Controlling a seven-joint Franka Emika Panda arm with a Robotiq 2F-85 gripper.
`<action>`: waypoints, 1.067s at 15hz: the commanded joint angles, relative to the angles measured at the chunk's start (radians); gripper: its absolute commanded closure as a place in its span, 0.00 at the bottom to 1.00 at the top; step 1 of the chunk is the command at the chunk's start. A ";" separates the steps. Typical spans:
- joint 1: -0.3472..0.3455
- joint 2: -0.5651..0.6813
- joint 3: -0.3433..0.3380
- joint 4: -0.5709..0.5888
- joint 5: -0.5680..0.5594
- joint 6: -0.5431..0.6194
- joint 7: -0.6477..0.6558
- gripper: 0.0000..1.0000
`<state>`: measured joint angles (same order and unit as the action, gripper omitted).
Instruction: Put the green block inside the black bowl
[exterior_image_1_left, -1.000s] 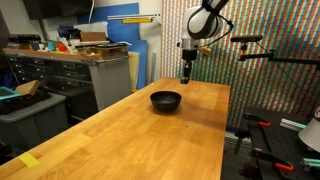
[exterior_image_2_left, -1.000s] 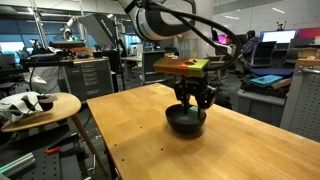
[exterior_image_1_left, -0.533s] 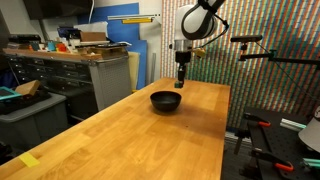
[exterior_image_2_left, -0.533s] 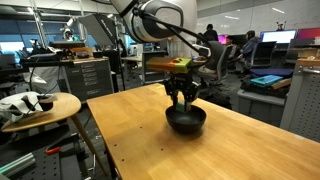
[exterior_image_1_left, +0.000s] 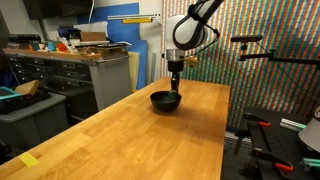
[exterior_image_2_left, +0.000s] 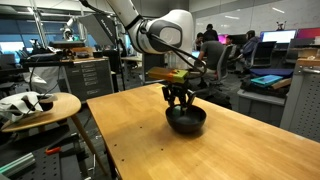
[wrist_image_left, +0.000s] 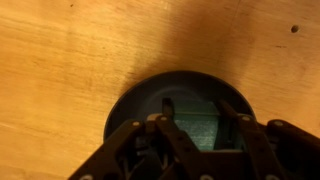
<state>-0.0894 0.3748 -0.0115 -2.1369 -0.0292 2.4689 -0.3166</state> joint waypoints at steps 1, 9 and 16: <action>-0.005 0.111 0.008 0.119 0.006 0.003 0.022 0.79; -0.025 0.256 0.014 0.298 0.012 -0.015 0.037 0.79; -0.036 0.173 0.014 0.277 0.016 -0.120 0.034 0.01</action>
<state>-0.1108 0.6103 -0.0114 -1.8596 -0.0257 2.4319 -0.2879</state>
